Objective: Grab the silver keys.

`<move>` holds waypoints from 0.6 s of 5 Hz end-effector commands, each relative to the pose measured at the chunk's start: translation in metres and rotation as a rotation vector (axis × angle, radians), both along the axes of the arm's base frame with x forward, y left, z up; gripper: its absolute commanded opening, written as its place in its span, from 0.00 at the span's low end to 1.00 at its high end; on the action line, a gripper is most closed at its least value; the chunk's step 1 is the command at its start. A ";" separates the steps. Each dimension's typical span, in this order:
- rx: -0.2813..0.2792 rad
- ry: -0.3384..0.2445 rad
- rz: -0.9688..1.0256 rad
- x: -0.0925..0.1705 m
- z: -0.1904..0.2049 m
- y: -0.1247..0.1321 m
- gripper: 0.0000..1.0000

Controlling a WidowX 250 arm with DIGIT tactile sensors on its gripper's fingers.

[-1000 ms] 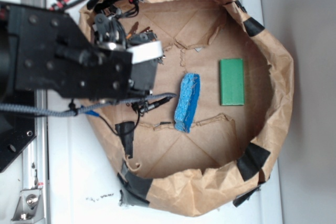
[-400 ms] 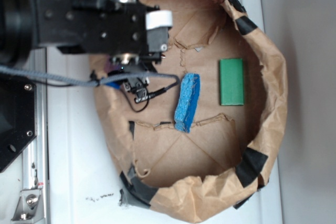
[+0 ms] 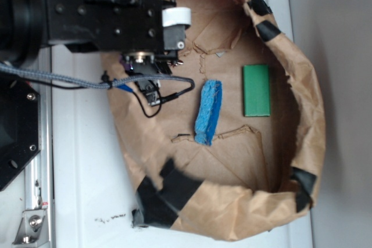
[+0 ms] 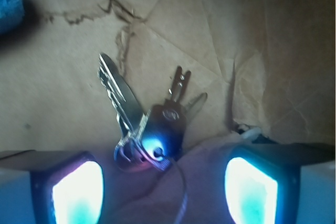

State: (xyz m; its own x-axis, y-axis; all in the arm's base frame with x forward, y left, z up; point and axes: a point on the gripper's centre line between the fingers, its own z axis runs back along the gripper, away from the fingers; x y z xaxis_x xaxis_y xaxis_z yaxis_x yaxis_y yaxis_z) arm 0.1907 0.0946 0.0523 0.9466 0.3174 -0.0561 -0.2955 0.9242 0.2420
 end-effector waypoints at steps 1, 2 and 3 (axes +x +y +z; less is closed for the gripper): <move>-0.006 0.114 -0.084 -0.005 -0.003 0.015 1.00; -0.075 0.246 -0.179 -0.009 -0.018 0.007 1.00; -0.091 0.225 -0.183 -0.006 -0.018 0.003 1.00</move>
